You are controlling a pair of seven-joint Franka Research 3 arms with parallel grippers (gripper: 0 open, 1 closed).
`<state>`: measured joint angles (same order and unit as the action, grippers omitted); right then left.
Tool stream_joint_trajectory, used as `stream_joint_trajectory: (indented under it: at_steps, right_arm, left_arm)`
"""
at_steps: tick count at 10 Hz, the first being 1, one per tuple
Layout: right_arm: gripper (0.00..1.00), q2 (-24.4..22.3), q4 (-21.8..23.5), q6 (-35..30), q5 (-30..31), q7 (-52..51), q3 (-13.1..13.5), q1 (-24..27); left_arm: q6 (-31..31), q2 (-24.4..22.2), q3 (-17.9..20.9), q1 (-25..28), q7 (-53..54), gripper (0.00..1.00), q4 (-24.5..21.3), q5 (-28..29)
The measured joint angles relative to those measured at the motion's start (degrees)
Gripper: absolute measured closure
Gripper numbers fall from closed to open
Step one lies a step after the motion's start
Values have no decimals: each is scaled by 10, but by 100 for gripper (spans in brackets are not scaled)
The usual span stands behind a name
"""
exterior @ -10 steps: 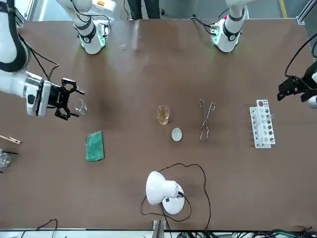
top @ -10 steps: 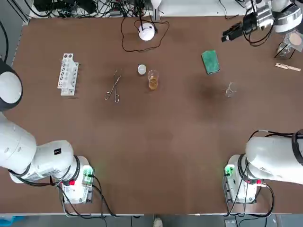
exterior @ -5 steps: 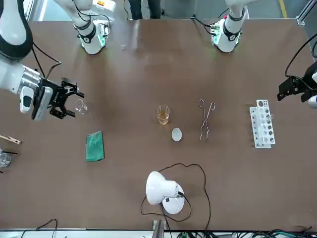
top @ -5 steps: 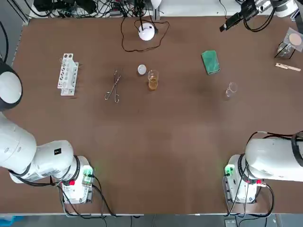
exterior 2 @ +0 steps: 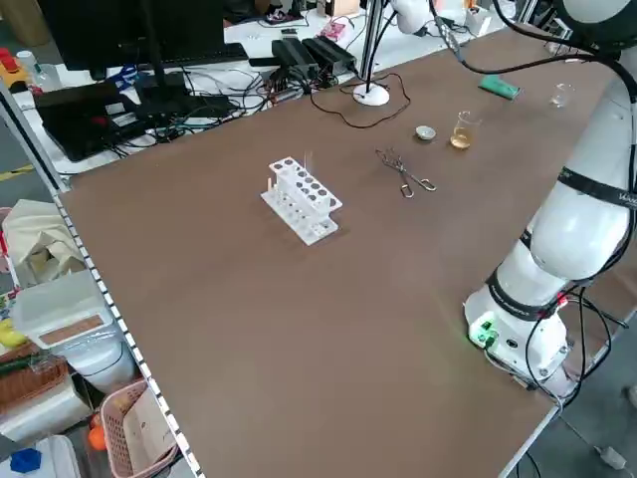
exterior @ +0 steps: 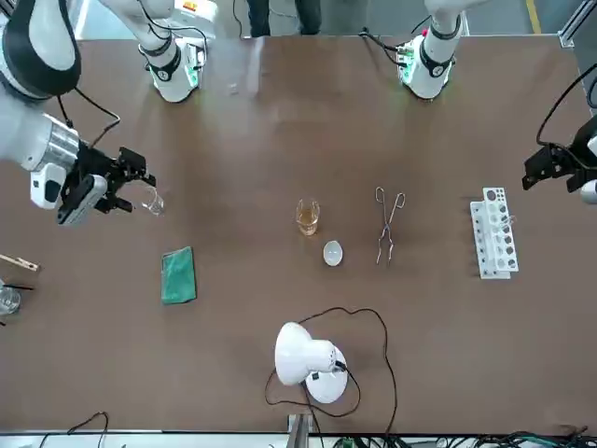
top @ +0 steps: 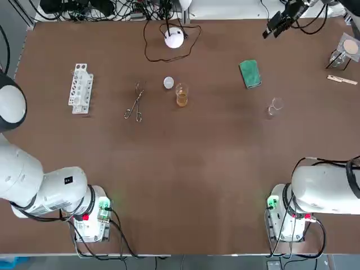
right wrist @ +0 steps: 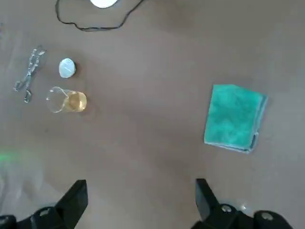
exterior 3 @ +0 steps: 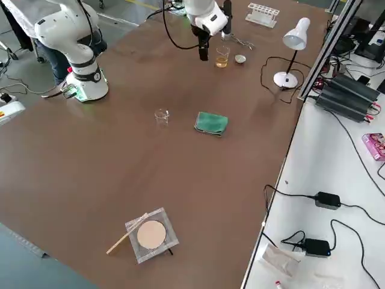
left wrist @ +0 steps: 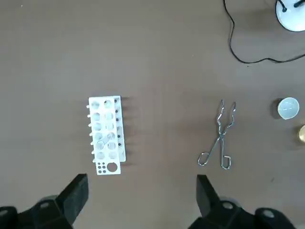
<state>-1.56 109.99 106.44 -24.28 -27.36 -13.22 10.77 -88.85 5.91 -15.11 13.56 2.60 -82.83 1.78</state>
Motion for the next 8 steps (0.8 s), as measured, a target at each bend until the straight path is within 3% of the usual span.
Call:
stream_joint_trajectory:
  at_steps: [5,8]
  right_arm:
    - [0,-1,-97,-105,118,169,-1,-17]
    - [0,-2,-166,-162,155,193,9,-8]
  left_arm:
    - [0,0,0,0,0,0,0,0]
    - [0,0,-2,-2,0,0,2,0]
